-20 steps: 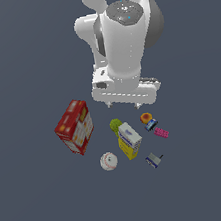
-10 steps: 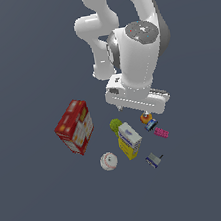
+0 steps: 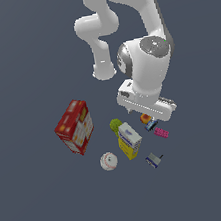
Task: Pick up a designated object from a clutter of objects.
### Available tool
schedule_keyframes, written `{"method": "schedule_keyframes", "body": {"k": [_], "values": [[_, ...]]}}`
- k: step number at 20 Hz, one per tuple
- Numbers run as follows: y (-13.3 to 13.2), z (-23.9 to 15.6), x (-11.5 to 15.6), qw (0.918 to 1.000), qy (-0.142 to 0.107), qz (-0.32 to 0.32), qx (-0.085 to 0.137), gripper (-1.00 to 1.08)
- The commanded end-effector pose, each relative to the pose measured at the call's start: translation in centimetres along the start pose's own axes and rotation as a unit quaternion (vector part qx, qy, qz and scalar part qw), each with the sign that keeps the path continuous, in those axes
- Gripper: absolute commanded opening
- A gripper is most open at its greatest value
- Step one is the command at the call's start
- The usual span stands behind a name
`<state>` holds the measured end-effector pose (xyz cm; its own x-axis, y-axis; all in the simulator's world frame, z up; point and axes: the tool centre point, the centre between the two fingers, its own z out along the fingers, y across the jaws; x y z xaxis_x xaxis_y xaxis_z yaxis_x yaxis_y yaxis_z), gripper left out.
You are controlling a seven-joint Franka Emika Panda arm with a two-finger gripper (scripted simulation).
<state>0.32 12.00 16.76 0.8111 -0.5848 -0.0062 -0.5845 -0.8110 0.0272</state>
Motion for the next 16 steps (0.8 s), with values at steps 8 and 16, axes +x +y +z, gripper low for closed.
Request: {"method": "schedule_keyframes", "body": {"k": [8, 16], "values": [[-2.4, 3.5, -2.6, 0.996, 0.002, 0.089, 0.006, 1.0], [-3.8, 5.9, -4.6, 0.9888, 0.002, 0.149, 0.011, 1.0]]}}
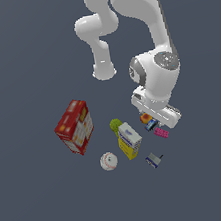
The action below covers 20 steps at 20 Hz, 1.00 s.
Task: Pick up a designated object from a clutter of objects.
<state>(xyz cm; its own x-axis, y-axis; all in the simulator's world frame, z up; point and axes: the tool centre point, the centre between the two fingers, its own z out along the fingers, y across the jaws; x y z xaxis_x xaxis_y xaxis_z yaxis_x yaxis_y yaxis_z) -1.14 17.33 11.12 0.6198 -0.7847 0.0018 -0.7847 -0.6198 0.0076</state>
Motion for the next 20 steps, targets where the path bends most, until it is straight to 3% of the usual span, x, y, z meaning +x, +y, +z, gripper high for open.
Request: {"method": "schedule_keyframes", "body": {"k": [1, 20], "values": [[-0.2, 0.6, -0.6, 0.9999, 0.0, 0.016, 0.001, 1.0], [-0.4, 3.3, -1.7, 0.999, -0.001, 0.044, 0.004, 1.0]]}}
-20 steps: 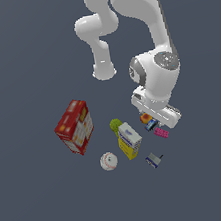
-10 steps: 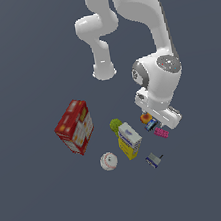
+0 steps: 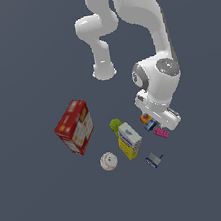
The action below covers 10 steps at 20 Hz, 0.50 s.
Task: Pick up a designated object from a clutter of objects.
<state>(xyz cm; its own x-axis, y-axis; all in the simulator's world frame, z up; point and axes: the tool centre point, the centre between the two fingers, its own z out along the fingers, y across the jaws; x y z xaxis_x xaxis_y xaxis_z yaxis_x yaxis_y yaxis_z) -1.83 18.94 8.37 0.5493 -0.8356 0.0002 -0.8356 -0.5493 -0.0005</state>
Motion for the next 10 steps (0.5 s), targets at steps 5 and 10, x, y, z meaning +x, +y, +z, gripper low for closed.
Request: {"method": "schedule_keyframes", "body": {"k": [5, 10], "values": [[0.1, 3.0, 0.0, 1.0, 0.0, 0.001, 0.0, 1.0], [0.0, 4.0, 0.0, 1.0, 0.0, 0.001, 0.0, 1.0]]}}
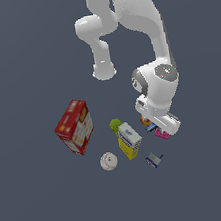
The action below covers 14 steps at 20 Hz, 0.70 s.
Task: Pick up a designated object from a clutter of objects.
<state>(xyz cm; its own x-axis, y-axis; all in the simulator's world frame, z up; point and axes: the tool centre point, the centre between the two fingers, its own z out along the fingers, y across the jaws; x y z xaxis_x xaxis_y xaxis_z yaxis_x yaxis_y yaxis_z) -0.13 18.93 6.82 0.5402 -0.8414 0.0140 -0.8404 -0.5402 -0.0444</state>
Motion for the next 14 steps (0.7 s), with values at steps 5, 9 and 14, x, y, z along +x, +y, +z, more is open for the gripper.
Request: {"method": "schedule_keyframes", "body": {"k": [5, 9, 14], "values": [[1.6, 2.4, -1.0, 0.9997, -0.007, -0.004, -0.022, -1.0], [1.6, 2.4, -1.0, 0.9997, -0.007, -0.004, -0.022, -1.0], [0.3, 0.5, 0.2, 1.0, 0.0, 0.002, -0.002, -1.0]]}}
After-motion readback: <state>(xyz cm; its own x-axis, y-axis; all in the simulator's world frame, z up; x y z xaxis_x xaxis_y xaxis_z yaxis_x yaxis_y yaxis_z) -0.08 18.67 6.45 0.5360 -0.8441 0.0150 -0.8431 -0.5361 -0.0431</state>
